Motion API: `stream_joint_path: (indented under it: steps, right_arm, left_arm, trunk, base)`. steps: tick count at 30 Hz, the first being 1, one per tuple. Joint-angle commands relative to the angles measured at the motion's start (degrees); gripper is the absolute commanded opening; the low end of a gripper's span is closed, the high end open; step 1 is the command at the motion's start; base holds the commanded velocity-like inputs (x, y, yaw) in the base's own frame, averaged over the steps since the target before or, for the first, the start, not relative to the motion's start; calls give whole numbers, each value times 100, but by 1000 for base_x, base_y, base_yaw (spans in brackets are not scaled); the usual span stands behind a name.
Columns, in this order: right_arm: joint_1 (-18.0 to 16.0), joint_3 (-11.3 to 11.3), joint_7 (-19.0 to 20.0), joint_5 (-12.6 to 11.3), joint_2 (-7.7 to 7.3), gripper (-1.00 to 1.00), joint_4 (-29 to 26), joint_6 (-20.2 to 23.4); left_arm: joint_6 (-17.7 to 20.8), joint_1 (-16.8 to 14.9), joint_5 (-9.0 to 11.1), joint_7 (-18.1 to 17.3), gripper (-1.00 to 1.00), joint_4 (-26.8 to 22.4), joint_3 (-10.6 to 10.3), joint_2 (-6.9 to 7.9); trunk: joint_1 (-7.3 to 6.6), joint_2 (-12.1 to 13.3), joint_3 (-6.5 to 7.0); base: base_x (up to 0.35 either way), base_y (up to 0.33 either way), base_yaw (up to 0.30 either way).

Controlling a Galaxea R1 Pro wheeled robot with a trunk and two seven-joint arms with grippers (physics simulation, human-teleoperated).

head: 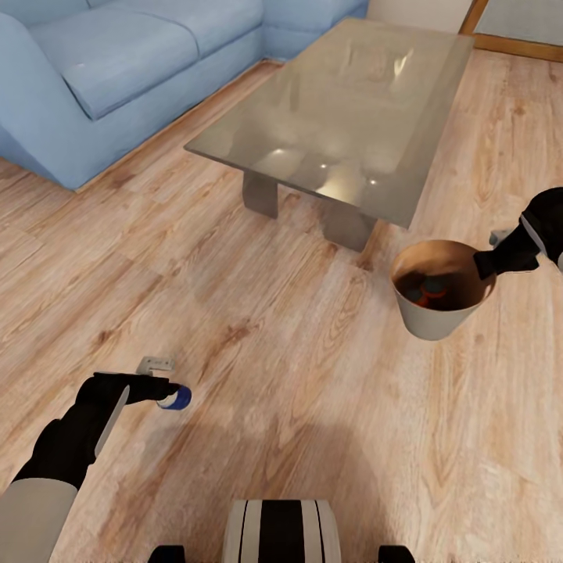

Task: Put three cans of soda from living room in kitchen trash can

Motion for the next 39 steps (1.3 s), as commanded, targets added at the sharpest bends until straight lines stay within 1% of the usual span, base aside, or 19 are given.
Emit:
stream_joint_path:
  steps: [1,2,5,6,8,10,12,14,15,16,18,20,29,33,35,39]
  right_arm:
    - [-75,47,15,45,0,-100,56,0]
    - [-194,109,15,45,2,-100,166,0]
    - [-372,178,15,44,4,-100,338,0]
    - [-533,296,15,42,10,-100,493,0]
    - [-633,418,15,41,15,-100,575,0]
    - [-816,625,28,41,34,-100,681,0]
    - [-981,735,37,40,42,-100,793,0]
    - [-1120,795,42,40,47,-100,866,0]
    - [-1311,908,46,40,55,-100,932,0]
    - [-1390,993,47,40,69,-100,957,0]
    - [-1468,1084,49,40,108,-100,978,0]
    - [-1521,1134,49,40,136,-100,992,0]
    - [-1649,1193,50,40,172,-100,1007,0]
    - [-1681,1300,50,40,191,-100,1009,0]
    - [-1690,1451,56,40,202,-100,1012,0]
    - [-1695,1548,65,40,205,-100,1015,0]
  left_arm:
    - [0,0,2,0,100,9,-1,0]
    - [0,-1,6,0,100,22,0,0]
    - [0,-2,13,0,100,33,3,0]
    - [-4,1,16,0,100,38,5,0]
    - [-6,1,17,0,100,41,5,0]
    - [-8,-1,22,0,100,43,6,0]
    - [-8,-2,23,-4,100,44,6,0]
    - [-9,-2,24,-6,100,44,6,0]
    - [-9,-2,24,-7,100,44,6,0]
    - [-9,-2,23,-8,100,44,6,0]
    - [-9,-1,20,-8,100,44,6,0]
    - [-9,-2,16,-9,100,44,5,0]
    - [-9,0,8,-9,100,50,3,0]
    - [-9,2,15,-9,100,47,5,0]
    - [-9,3,25,-12,100,39,7,0]
    - [-9,3,16,-18,100,44,2,0]
  trunk:
    - [-1,0,-9]
    - [-1,0,-18]
    - [-1,0,-42]
    - [-1,0,-48]
    - [-1,0,-58]
    - [-1,0,-67]
    - [-1,0,-74]
    - [-1,0,-81]
    - [-1,0,-85]
    - [-1,0,-88]
    - [-1,0,-96]
    - [4,-3,-150]
    - [28,-15,-422]
    - [28,-15,-457]
    - [28,-15,-473]
    - [28,-15,-499]
  base:
    - [0,0,0]
    - [0,0,0]
    - [0,0,0]
    - [0,0,0]
    - [0,0,0]
    - [0,0,0]
    - [0,0,0]
    - [0,0,0]
    - [0,0,0]
    - [0,0,0]
    - [0,0,0]
    - [0,0,0]
    - [0,0,0]
    - [0,0,0]
    - [5,0,0]
    - [130,0,0]
